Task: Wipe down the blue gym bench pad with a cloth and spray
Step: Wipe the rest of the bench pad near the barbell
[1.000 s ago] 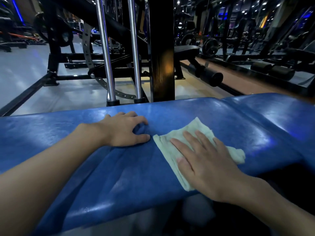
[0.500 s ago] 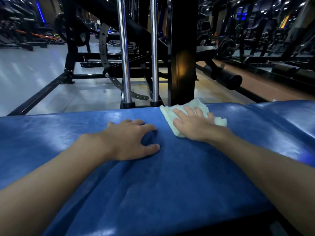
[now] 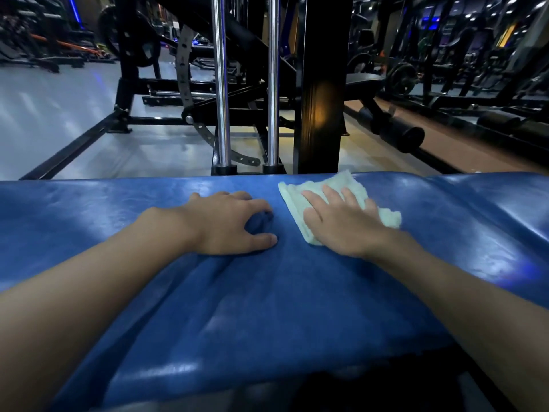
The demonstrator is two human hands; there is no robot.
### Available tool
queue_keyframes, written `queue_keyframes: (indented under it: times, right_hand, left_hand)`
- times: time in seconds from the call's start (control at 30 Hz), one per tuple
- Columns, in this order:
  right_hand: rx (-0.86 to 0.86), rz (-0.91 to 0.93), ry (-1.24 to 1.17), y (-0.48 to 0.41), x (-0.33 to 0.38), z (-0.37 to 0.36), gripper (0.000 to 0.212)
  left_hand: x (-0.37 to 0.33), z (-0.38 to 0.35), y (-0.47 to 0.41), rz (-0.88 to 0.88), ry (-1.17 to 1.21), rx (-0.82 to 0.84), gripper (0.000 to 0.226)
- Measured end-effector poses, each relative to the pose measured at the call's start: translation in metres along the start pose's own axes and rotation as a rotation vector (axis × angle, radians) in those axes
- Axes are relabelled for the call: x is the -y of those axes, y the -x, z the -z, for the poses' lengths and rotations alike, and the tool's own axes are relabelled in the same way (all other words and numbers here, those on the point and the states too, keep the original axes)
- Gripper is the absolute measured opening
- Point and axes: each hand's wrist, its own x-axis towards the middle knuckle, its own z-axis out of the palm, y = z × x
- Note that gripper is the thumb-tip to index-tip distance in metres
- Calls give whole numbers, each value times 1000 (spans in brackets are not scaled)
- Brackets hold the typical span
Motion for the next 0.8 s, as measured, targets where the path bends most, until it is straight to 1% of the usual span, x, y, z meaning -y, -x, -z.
queue_keyframes:
  times: [0.07,0.1,0.13,0.2,0.23,0.27,0.3,0.37,0.4,0.47,0.5,0.53,0.6,0.67,0.8]
  right_hand:
    - [5,41,13,37,-3,-1,60]
    - [-6,82,25,56,-5,-3,67]
    - [-33,137,57,74,-6,-7,69]
    - [-136,209,169,108,-7,-14,57]
    - [-198,194,175,122,-5,-15,53]
    - [-222,171,141,134,-4,-15,53]
    - [-189,146,107,141,-3,-15,53]
    - [-180,159,96,146,-1,-16,55]
    - [-169,154,93,143,0,-14,56]
    - [-77,116,94,128,6,-3,68]
    - [-46,113,95,115,8,-1,75]
    - [-12,95,71,100,9,1,76]
    - [30,51,8,66,14,4,62]
    - [19,44,-2,28,20,5,53]
    - [46,1,4,-49,30,7,56]
  left_hand:
    - [-1,0,2,11,2,4,59]
    - [-2,0,3,18,3,4,60]
    - [-3,-1,4,23,4,4,61]
    - [-3,-1,6,22,12,6,63]
    - [-3,-1,8,18,20,4,63]
    - [-2,0,9,16,31,0,63]
    - [0,0,11,19,39,-1,64]
    - [6,0,14,49,29,24,67]
    - [10,0,15,67,15,51,69]
    - [17,-1,18,84,2,97,71]
    - [18,-2,18,82,5,103,72]
    - [19,-3,18,77,5,100,72]
    - [20,-5,17,65,-8,94,72]
    - [20,-6,15,54,-26,95,73]
    - [22,-7,15,52,-45,101,74]
